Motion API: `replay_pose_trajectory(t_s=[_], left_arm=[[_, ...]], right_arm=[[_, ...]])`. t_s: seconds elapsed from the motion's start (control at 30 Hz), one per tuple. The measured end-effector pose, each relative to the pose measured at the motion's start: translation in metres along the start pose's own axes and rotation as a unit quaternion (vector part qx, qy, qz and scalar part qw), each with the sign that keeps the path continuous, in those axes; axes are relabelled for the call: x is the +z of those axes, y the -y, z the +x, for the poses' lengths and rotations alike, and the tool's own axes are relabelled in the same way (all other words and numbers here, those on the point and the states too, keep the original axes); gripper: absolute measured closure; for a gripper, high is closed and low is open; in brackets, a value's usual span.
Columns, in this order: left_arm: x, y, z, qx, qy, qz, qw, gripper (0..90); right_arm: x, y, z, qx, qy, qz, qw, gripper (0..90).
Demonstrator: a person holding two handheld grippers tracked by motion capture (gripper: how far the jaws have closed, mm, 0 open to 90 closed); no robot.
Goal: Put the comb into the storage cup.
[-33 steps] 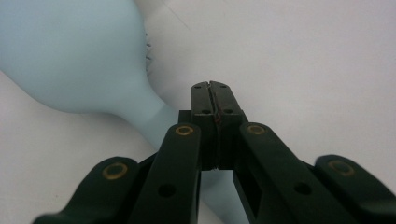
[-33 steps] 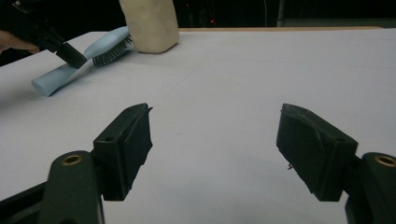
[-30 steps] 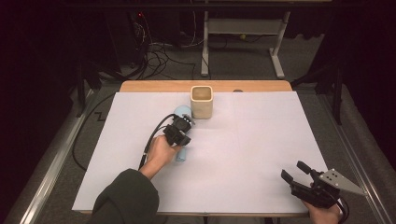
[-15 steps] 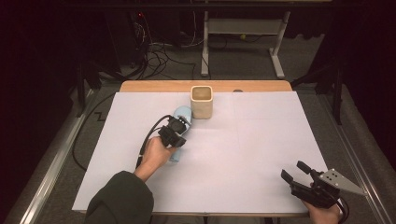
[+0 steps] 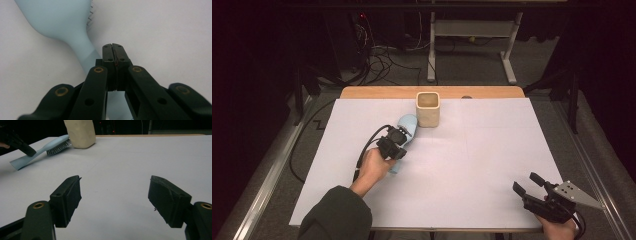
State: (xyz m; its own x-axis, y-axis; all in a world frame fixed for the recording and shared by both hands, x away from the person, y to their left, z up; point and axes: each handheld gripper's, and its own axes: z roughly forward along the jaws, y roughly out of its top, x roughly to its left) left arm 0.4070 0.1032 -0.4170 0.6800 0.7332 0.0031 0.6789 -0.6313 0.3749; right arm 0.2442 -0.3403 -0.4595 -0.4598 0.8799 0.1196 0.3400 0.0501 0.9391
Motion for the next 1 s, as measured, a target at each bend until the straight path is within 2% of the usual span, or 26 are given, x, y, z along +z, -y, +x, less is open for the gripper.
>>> replay_pose_trajectory(t_s=[0.2, 0.47, 0.63, 0.83, 0.93, 1.0], left_arm=[[-0.001, 0.003, 0.0, -0.005, 0.003, -0.005, 1.0, 88.8], [-0.001, 0.002, 0.0, -0.006, 0.008, -0.014, 0.9998, 82.3], [-0.005, 0.001, 0.0, -0.01, 0.015, -0.034, 0.9993, 77.0], [-0.009, 0.001, 0.004, -0.025, 0.009, -0.05, 0.9984, 64.5], [-0.011, 0.001, 0.008, -0.036, 0.004, -0.059, 0.9976, 59.9], [-0.012, 0.0, 0.013, -0.047, -0.002, -0.064, 0.9968, 53.8]], right_arm=[[0.0, 0.0, 0.0, 0.0, 0.001, -0.001, 1.0, 26.9], [0.001, 0.0, 0.0, 0.0, -0.001, 0.0, 1.0, 26.9], [0.001, 0.0, 0.0, -0.001, -0.001, 0.0, 1.0, 26.9], [0.001, 0.0, 0.0, -0.001, -0.001, 0.0, 1.0, 26.8], [0.001, 0.0, 0.0, 0.0, -0.001, 0.0, 1.0, 26.9], [0.001, 0.0, 0.0, -0.001, -0.001, 0.001, 1.0, 26.9]])
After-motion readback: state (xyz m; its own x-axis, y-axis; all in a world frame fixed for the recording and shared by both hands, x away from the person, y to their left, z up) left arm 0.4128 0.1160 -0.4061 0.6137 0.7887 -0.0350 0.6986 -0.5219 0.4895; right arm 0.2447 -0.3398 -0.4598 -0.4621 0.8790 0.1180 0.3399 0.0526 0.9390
